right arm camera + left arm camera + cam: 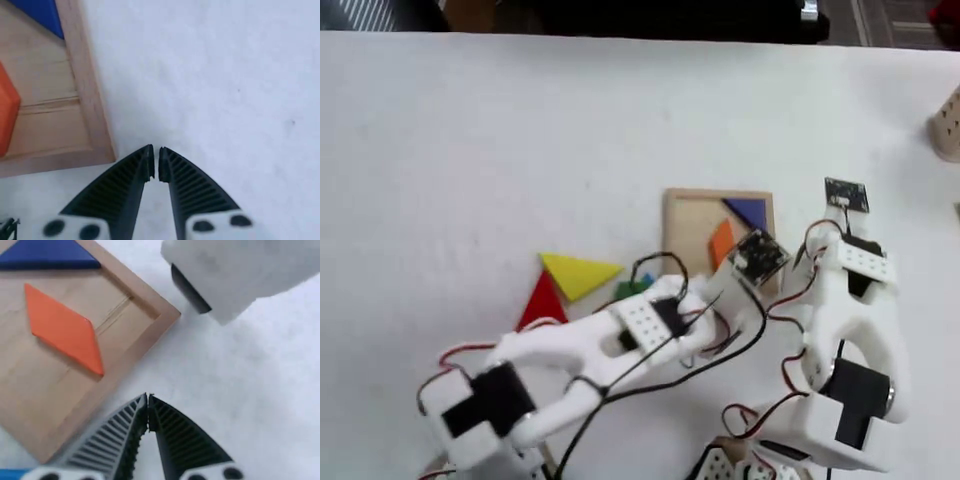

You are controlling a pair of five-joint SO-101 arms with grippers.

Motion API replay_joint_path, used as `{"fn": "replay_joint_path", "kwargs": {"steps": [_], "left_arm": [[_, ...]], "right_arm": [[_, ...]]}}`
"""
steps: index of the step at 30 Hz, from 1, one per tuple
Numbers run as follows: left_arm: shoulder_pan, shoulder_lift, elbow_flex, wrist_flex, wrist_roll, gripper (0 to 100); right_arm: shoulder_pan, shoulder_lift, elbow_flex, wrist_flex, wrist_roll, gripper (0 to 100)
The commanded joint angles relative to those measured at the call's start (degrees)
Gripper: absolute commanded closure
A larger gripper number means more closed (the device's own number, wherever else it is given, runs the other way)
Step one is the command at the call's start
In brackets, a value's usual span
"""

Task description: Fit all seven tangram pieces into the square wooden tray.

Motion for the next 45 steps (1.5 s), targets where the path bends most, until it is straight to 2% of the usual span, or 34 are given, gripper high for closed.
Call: {"fn": "replay_joint_path", "kwargs": {"steps": [1,8,13,17,19,24,30,36,45], "left_arm": [[-2.07,2.59,-9.23,5.89,-0.79,98],[-5.05,2.59,-9.85,3.43,5.19,98],[-5.67,3.47,-14.59,3.16,9.67,98],[-5.05,9.71,-18.99,3.25,12.13,98],[-5.14,13.23,-21.54,3.69,12.13,98],[-5.85,18.42,-28.57,10.64,12.22,98],[-9.98,18.86,-29.89,18.11,12.13,98],[-15.25,18.77,-29.89,19.16,11.96,98],[-17.36,12.26,-27.87,20.75,11.69,98]], "right_arm": [[-0.40,-2.07,-0.26,-0.40,0.26,98.1],[-0.31,-2.07,-0.26,-0.40,0.26,98.1],[-0.31,-2.07,-0.26,-0.40,0.26,98.1],[-0.31,-2.07,-0.26,-0.40,0.26,98.1],[-0.31,-2.07,-0.26,-0.40,0.35,98.1],[-0.31,-2.07,-0.26,-0.40,0.62,98.1],[-0.22,-2.07,-0.26,-0.40,0.70,98.1],[-0.22,-2.07,-0.26,-0.40,0.70,98.1],[-0.22,-2.07,-0.26,-0.40,0.79,98.1]]}}
